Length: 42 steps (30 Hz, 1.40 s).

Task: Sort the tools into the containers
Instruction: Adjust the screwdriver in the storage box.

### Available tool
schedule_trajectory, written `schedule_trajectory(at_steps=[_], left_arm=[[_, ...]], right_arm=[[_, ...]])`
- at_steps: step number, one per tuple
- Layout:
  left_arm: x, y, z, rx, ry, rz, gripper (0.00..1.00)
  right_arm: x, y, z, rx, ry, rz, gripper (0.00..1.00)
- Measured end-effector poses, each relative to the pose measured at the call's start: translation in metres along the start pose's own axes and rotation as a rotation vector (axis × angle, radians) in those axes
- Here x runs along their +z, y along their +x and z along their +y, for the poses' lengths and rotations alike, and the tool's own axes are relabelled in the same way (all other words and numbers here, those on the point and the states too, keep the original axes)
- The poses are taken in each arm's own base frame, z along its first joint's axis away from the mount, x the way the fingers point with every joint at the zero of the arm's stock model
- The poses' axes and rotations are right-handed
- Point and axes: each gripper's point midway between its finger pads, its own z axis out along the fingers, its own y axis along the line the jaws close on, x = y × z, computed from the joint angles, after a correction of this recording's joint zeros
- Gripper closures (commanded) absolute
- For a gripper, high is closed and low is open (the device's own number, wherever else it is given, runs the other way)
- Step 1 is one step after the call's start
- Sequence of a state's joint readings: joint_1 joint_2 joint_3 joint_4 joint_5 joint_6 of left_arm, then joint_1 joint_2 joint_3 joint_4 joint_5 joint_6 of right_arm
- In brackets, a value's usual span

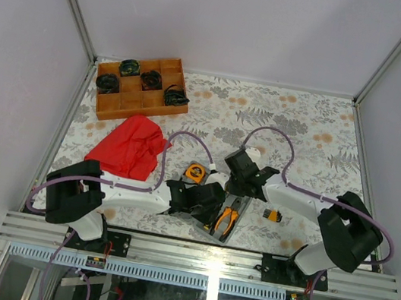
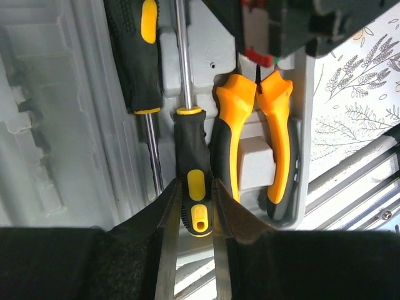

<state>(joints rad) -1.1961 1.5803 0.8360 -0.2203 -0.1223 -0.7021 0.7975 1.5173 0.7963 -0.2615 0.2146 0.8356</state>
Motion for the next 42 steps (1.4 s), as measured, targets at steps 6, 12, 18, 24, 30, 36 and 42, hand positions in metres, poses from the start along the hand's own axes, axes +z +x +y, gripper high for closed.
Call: schedule_trajectory(at_steps=[6, 12, 18, 24, 30, 36, 42], left_arm=[[0.001, -0.001, -0.001, 0.002, -0.005, 0.004, 1.0], [-0.001, -0.003, -0.002, -0.015, -0.017, 0.007, 1.0], [-0.001, -0.003, -0.001, -0.039, -0.024, 0.008, 1.0], [-0.001, -0.003, -0.001, -0.035, -0.024, 0.01, 1.0], [-0.001, -0.002, -0.002, -0.014, -0.023, 0.02, 1.0], [0.003, 0.0, -0.002, -0.002, -0.028, 0.038, 1.0], [0.005, 0.003, 0.0, -0.003, -0.028, 0.04, 1.0]], right_arm=[[0.005, -0.002, 0.007, -0.054, 0.031, 0.062, 1.0], [0.011, 0.0, 0.01, -0.082, 0.048, 0.14, 1.0], [0.014, 0.0, 0.014, -0.13, 0.061, 0.212, 1.0], [0.016, -0.001, 0.018, -0.171, 0.067, 0.25, 1.0], [0.021, 0.006, 0.014, -0.171, 0.067, 0.269, 1.0], [0.029, 0.009, 0.021, -0.161, 0.03, 0.284, 1.0], [0.037, 0.011, 0.033, -0.148, -0.025, 0.29, 1.0]])
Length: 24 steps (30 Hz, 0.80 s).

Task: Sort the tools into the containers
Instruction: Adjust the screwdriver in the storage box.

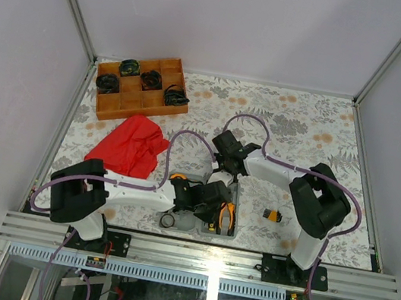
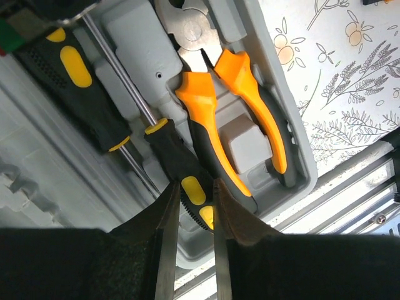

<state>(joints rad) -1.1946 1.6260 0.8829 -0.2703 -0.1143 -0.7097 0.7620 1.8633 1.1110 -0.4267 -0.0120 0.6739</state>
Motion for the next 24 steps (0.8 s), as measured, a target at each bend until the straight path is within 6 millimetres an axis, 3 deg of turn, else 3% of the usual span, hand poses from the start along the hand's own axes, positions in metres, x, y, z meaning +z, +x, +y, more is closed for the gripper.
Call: schedule_trajectory(at_steps=[17, 24], left_arm=[[-0.002, -0.005, -0.004, -0.016, 0.022, -0.023, 1.0], [0.003, -0.005, -0.019, -0.001, 0.043, -0.006, 1.0]], right_arm=[[-0.005, -0.002, 0.001, 0.033, -0.004, -0.022, 1.0], [-0.011, 0.006, -0.018, 0.06, 0.019, -0.02, 1.0]])
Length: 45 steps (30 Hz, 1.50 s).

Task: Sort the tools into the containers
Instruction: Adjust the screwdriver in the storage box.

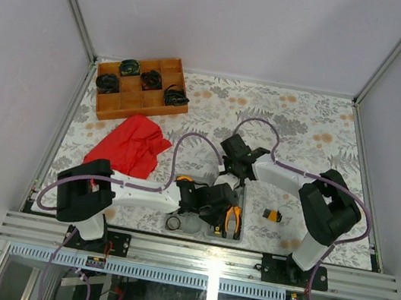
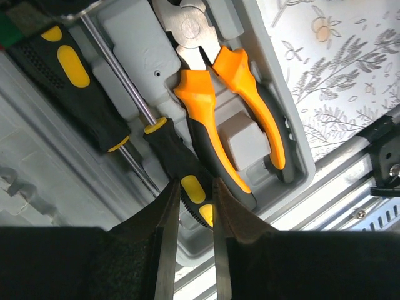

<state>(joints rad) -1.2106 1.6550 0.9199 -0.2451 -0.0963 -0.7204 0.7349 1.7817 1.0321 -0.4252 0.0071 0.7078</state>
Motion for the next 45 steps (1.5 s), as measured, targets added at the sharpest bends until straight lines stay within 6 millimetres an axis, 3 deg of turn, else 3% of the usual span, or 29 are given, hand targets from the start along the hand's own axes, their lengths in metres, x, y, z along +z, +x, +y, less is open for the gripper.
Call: schedule_trajectory(at_steps=[9, 25, 45], left_arm=[[0.007, -0.002, -0.025, 0.012, 0.067, 0.018, 1.0], [0.014, 0.001, -0.034, -0.065, 0.133, 0.016, 1.0], [0.017, 0.003, -0.045, -0.122, 0.257, -0.02, 1.0]], right_arm=[[-0.01, 0.01, -0.032, 0.033, 0.062, 0.02, 1.0], [-0.008, 0.011, -0.03, -0.072, 0.126, 0.169, 1.0], [-0.005, 0.021, -0.03, -0.094, 0.143, 0.215, 1.0]])
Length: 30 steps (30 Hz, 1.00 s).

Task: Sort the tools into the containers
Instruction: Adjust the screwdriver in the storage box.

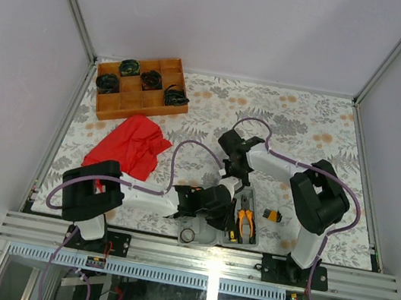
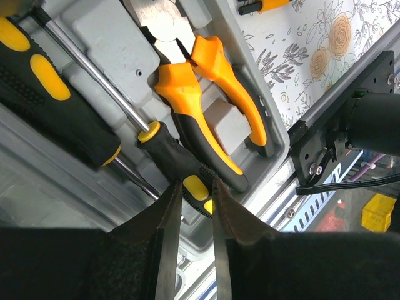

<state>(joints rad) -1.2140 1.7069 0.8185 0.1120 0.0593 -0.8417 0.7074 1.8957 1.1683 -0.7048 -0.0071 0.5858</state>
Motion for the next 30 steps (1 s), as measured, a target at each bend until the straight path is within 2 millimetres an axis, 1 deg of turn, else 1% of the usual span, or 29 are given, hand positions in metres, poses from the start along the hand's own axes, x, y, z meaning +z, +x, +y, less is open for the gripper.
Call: schedule_trajectory(at_steps=[5, 10, 15, 18, 23, 25, 28, 30], left_arm=[[0.0, 0.0, 0.0, -0.002, 0.007, -0.002, 1.0], [-0.003, -0.002, -0.002, -0.004, 0.015, -0.009, 1.0], [-0.006, 0.0, -0.001, -0.011, 0.015, -0.015, 1.0], [-0.009, 0.004, -0.001, -0.005, 0.011, -0.011, 1.0], [-0.012, 0.01, -0.001, 0.007, 0.001, 0.0, 1.0], [-0.013, 0.011, 0.001, 0.015, -0.006, 0.0, 1.0], [-0.016, 0.009, 0.001, 0.066, -0.013, -0.014, 1.0], [-0.018, 0.007, 0.002, 0.108, -0.02, -0.025, 1.0]], right_arm=[[-0.001, 0.0, -0.001, 0.002, 0.006, -0.013, 1.0], [-0.004, -0.002, -0.001, 0.018, -0.002, -0.073, 1.0], [-0.014, -0.004, 0.002, 0.033, -0.012, -0.139, 0.98], [-0.017, -0.002, 0.003, 0.039, -0.022, -0.162, 0.97], [-0.026, 0.0, 0.004, 0.051, -0.063, -0.212, 0.92], [-0.035, 0.0, 0.006, 0.058, -0.09, -0.245, 0.89], [-0.046, -0.003, 0.007, 0.061, -0.125, -0.305, 0.82], [-0.053, -0.005, 0.007, 0.069, -0.141, -0.349, 0.79]])
